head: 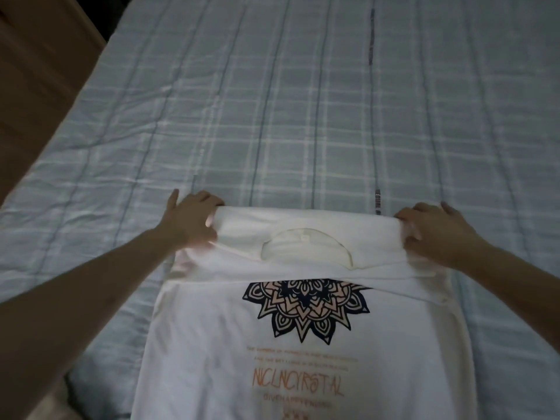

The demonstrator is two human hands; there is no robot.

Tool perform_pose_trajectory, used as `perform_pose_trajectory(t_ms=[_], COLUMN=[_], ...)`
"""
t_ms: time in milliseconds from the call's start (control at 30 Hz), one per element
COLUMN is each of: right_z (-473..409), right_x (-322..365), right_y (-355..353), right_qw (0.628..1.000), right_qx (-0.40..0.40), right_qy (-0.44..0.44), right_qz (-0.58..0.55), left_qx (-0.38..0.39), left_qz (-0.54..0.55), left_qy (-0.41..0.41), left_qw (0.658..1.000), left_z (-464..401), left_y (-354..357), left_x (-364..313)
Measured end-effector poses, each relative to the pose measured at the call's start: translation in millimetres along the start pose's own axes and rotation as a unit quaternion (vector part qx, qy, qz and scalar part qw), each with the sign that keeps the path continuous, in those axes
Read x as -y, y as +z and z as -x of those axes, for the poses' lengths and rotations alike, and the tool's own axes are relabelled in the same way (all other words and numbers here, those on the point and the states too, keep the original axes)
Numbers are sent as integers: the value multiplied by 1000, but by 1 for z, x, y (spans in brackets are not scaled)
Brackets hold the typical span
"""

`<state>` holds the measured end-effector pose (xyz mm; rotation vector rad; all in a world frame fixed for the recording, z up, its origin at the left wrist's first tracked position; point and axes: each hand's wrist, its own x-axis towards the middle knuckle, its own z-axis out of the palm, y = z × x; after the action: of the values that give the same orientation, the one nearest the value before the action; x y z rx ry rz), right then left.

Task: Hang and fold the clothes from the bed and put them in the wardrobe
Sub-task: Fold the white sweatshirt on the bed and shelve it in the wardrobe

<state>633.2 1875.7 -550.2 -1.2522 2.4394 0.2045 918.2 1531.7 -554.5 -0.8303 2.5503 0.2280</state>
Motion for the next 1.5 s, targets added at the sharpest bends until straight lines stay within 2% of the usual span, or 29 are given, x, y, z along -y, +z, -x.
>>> perform_pose_trajectory(t_ms=[67,133,233,333,433,500,600,700,933,1000,1067,1167,1200,1233,1300,1333,1367,1433,1500], right_z=[1,6,22,54,97,125,165,202,251,255,256,253,251,248,235,229,224,218,217], right_x=[4,7,9,10,12,15,22,41,71,76,80,87,89,91,91,93,97,107,114], right_y=[-13,-23,-33,-40,-40,-28,1,34,126,128,123,95,88,85,89,94,103,120,138], right_qw=[998,995,998,999,997,993,982,981,994,995,998,995,996,999,993,984,976,977,980], right_qx=[27,51,55,3,-26,-72,-150,-172,-100,-85,-36,68,67,30,-113,-172,-206,-187,-143], right_qy=[11,15,8,-30,-49,-77,-105,-86,-49,-40,-34,-4,2,10,31,47,66,87,116], right_qz=[55,80,41,37,48,51,35,28,20,15,28,66,54,33,-19,-29,-34,-55,-79], left_qx=[23,5,-18,-33,-57,-102,-214,-249,-168,-188,-180,-92,-62,-25,-7,-40,-107,-215,-220], left_qz=[-67,-141,-123,-89,-65,-65,-72,-54,-130,-134,-134,-113,-82,-54,-36,-3,48,81,86], left_qy=[3,26,9,-3,26,70,179,211,245,234,227,268,260,238,210,217,237,233,161], left_qw=[998,990,992,995,996,990,958,944,946,944,948,952,960,969,977,975,964,945,958], left_z=[0,5,27,63,105,132,166,195,232,235,239,246,246,243,230,225,220,209,203], left_y=[-12,-23,-36,-40,-34,-25,-1,31,130,136,139,130,121,112,97,92,94,114,140], left_x=[-2,-6,-8,-8,-1,7,16,22,25,24,26,31,31,30,23,17,11,3,0])
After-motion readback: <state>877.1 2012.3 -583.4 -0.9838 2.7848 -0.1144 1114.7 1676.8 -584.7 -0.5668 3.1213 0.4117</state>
